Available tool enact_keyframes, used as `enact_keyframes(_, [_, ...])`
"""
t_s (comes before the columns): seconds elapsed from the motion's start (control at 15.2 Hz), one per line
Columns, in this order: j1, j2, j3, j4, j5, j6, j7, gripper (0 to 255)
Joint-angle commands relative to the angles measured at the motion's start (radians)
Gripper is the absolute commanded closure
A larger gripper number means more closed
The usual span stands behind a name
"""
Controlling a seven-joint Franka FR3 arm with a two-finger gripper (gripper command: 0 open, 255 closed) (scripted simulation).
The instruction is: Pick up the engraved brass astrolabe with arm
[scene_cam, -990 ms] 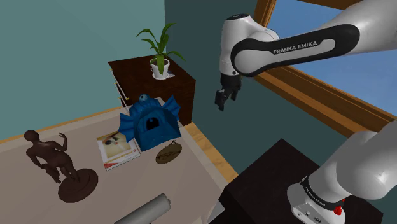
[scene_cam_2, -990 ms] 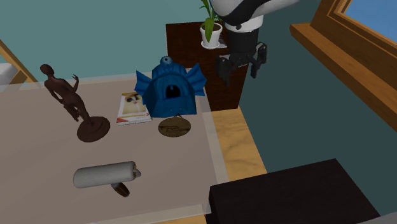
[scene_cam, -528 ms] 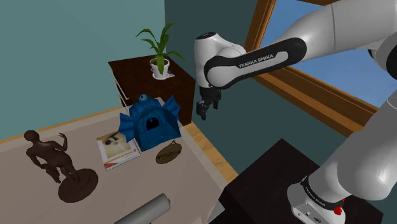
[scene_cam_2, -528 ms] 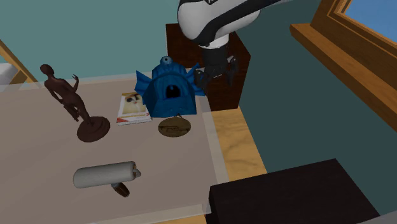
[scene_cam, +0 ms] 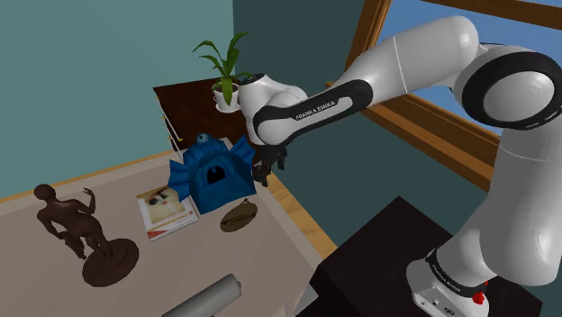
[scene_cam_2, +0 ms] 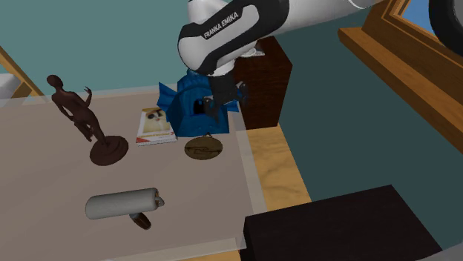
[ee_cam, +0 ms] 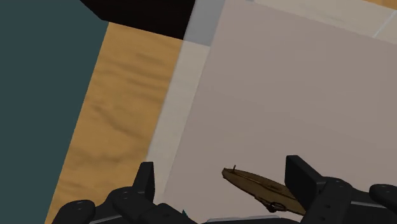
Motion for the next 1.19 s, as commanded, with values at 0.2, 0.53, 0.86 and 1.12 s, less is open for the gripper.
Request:
enact_keyframes(0.2, [0.066, 0.220, -0.002, 0.218, -0.037, -0.047, 0.021, 0])
enact_keyframes(0.53, [0.126, 0.400, -0.007, 0.423, -0.056, -0.108, 0.023, 0])
enact_keyframes(0.86, [0.130, 0.442, -0.014, 0.425, -0.064, -0.069, 0.026, 0])
enact_keyframes(1.12, [0.132, 0.465, -0.018, 0.430, -0.068, -0.050, 0.028, 0])
